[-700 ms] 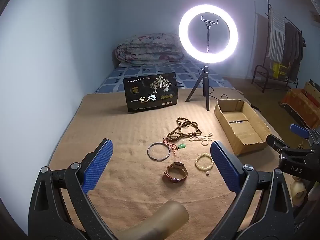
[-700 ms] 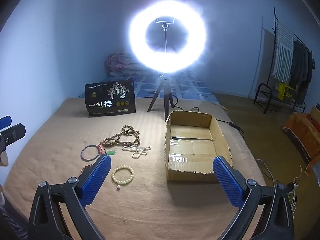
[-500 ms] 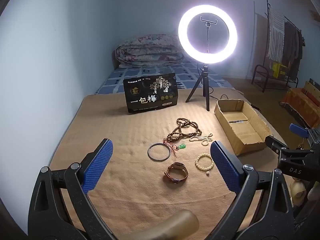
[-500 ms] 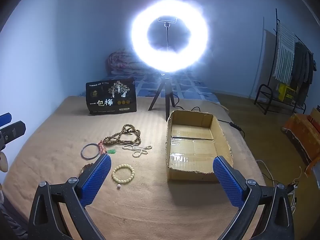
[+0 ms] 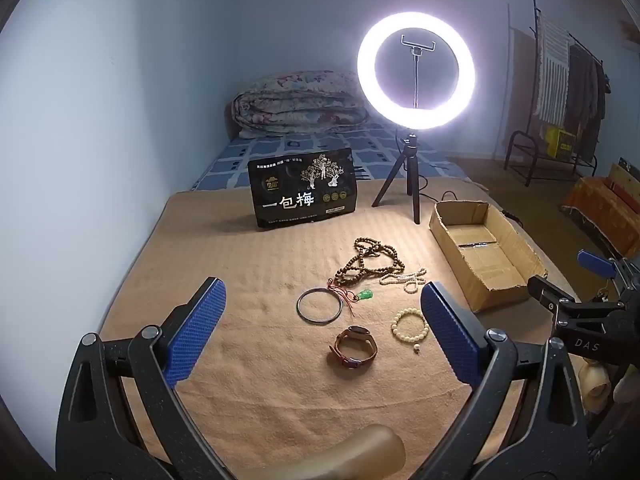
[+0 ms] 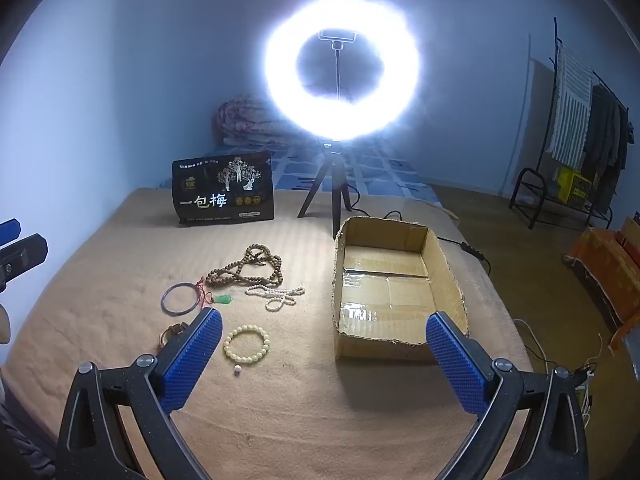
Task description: Organize jewelry
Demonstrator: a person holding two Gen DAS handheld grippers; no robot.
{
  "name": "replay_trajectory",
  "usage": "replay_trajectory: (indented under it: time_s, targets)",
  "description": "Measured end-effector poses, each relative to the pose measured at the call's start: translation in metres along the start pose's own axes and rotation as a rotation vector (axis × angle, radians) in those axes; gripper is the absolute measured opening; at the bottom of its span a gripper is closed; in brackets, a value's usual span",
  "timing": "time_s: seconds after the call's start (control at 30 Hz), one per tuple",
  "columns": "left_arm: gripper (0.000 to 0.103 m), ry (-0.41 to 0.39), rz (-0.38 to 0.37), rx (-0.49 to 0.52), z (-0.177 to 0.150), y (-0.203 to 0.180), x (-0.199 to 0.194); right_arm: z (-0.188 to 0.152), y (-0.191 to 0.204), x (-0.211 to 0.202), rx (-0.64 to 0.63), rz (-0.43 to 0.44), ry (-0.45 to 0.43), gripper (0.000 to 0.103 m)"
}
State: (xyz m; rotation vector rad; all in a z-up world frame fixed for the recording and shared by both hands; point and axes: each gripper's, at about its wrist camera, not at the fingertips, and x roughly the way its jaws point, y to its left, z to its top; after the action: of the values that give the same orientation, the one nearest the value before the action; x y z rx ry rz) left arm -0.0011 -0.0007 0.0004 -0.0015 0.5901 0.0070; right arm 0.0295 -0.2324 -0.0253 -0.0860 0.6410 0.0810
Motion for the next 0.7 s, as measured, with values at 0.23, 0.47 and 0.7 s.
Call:
replay_trajectory:
  time_s: [0.23, 0.47, 0.7]
  targets:
    - [0.1, -0.001, 0.001, 0.002, -0.0001, -0.0002, -0.0002, 0.0004, -0.0001, 0.0007, -0.002, 0.001, 0.003, 0.103]
    - [0.1, -0.002, 0.0, 0.003, -0.0002, -0.0005, -0.0005, 0.0002, 0.0001, 0.0014, -0.003, 0.002, 0.005, 0.103]
    - [0.1, -0.003, 0.002, 0.004, -0.0002, -0.0004, -0.0003, -0.0019, 0.0004, 0.0025, -0.003, 0.002, 0.008, 0.103]
